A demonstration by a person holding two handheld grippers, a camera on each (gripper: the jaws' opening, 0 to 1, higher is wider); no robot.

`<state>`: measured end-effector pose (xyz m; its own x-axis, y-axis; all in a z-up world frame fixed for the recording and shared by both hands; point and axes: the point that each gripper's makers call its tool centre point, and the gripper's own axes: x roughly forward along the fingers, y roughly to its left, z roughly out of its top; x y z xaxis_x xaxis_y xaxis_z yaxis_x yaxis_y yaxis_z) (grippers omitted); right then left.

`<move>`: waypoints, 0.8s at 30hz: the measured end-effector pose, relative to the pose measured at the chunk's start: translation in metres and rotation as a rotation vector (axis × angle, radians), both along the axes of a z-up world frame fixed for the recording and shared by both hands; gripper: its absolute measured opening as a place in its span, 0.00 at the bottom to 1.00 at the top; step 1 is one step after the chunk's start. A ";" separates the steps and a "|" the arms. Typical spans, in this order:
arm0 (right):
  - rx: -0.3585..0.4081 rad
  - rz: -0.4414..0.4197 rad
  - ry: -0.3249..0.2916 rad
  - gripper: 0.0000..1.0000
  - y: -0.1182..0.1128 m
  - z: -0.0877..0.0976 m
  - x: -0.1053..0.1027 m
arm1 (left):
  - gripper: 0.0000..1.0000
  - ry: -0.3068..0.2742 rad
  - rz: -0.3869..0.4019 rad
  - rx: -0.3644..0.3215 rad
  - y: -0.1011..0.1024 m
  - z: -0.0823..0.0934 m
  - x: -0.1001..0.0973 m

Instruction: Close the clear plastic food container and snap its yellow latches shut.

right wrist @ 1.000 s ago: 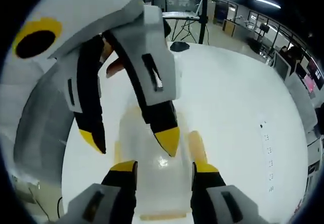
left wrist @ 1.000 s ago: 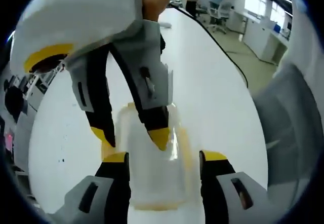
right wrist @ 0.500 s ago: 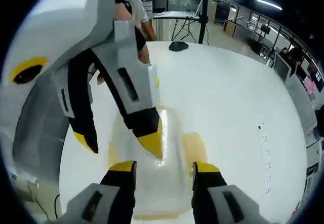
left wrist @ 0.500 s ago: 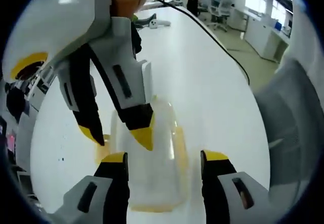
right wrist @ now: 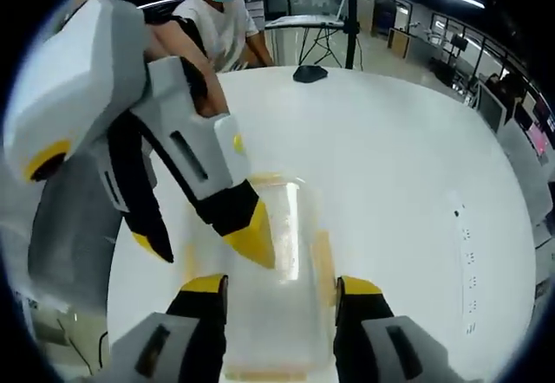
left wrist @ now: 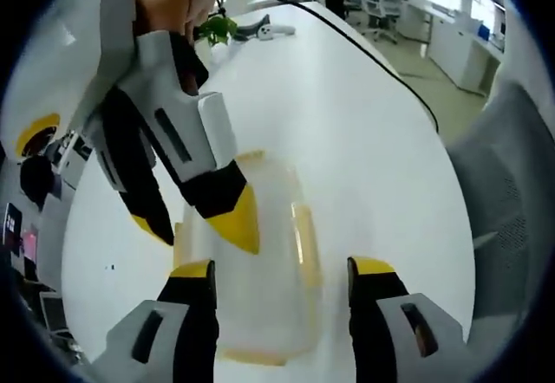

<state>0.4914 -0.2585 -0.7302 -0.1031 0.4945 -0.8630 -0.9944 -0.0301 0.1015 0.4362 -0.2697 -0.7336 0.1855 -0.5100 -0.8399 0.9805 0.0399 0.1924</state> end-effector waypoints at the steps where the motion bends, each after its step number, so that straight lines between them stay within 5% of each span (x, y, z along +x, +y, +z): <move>1: 0.001 0.005 0.006 0.48 0.000 0.000 0.000 | 0.58 -0.009 0.005 0.004 -0.001 0.000 0.000; 13: -0.066 0.078 0.050 0.48 0.004 -0.003 -0.002 | 0.46 -0.087 0.087 0.018 -0.002 -0.001 0.011; 19: -0.102 0.102 0.083 0.48 0.005 -0.006 -0.002 | 0.49 -0.160 0.032 0.081 0.001 -0.007 0.009; 24: -0.123 0.118 0.095 0.47 0.004 -0.007 -0.003 | 0.48 -0.159 0.044 0.078 0.001 -0.006 0.011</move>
